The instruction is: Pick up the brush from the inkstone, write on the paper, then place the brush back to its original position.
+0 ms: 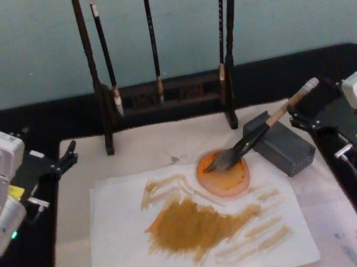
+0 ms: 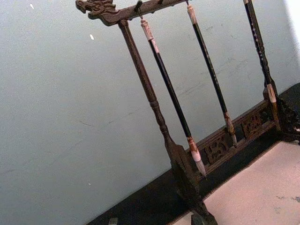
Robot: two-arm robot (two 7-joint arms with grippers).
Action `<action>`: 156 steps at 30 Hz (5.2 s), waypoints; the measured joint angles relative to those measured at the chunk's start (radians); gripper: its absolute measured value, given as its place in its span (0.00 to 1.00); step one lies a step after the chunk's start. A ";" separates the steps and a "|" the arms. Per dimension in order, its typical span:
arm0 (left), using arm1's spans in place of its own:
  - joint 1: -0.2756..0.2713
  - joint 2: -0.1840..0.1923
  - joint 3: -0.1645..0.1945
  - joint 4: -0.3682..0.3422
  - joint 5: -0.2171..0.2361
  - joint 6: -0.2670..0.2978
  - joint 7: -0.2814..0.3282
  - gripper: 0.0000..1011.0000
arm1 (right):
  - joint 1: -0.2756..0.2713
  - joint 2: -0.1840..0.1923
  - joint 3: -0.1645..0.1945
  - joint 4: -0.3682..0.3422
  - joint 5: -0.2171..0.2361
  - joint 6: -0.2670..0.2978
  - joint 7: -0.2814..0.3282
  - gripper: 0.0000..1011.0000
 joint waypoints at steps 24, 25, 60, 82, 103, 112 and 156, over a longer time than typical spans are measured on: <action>0.000 0.000 0.000 0.000 0.000 0.000 0.000 1.00 | 0.000 0.000 0.000 0.000 0.000 0.000 0.000 0.99; 0.000 0.000 0.000 0.000 0.000 0.000 0.000 1.00 | 0.000 0.000 0.000 0.000 0.000 0.000 0.000 0.99; 0.000 0.000 0.000 0.000 0.000 0.000 0.000 1.00 | 0.000 0.000 0.000 0.000 0.000 0.000 0.000 0.99; 0.000 0.000 0.000 0.000 0.000 0.000 0.000 1.00 | -0.003 -0.005 0.009 -0.001 0.000 0.002 0.013 0.99; 0.000 0.000 0.000 0.000 0.000 0.000 0.000 1.00 | -0.083 -0.161 0.244 -0.060 0.484 0.275 0.160 0.99; 0.000 0.000 0.000 0.000 0.000 0.000 0.000 1.00 | -0.087 -0.230 0.312 -0.067 0.665 0.392 0.132 0.99; 0.000 0.000 0.000 0.000 0.000 0.000 0.000 1.00 | -0.019 -0.298 0.277 0.021 0.889 0.358 0.064 0.99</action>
